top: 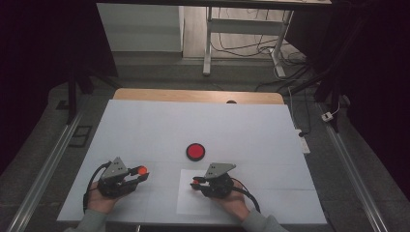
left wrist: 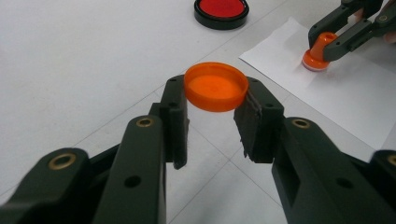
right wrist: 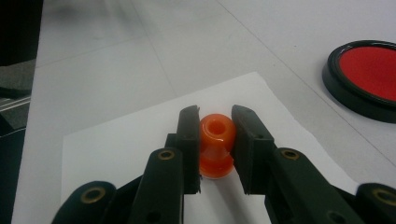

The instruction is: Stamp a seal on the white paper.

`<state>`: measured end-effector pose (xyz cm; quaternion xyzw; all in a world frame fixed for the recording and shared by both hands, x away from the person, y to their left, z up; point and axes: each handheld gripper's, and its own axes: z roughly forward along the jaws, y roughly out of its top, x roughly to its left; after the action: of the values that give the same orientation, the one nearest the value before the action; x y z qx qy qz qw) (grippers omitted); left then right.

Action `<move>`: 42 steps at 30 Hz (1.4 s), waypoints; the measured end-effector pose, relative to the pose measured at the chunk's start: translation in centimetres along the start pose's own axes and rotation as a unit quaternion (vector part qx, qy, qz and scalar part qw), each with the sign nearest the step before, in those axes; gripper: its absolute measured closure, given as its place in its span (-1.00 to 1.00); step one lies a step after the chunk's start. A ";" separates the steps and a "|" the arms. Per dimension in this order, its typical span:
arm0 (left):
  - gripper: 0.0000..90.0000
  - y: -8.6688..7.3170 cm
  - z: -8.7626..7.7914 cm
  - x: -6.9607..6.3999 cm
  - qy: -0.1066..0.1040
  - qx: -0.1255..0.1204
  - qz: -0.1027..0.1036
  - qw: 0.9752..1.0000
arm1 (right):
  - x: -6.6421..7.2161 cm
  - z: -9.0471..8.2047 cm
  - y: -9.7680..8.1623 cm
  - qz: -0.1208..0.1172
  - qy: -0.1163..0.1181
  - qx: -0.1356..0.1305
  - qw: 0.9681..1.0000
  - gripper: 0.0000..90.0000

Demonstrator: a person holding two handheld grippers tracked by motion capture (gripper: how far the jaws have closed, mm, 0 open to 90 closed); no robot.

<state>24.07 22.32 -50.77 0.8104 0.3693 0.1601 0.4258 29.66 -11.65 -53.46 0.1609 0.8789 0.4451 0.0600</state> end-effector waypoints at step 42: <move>0.45 0.0 0.0 -0.1 0.000 -0.001 -0.002 1.000 | 0.6 0.0 -0.3 -0.017 -0.015 -0.005 1.000 0.64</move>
<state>24.03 22.29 -50.74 0.8092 0.3704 0.1595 0.4273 29.03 -11.59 -53.70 0.1523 0.8784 0.4456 0.0818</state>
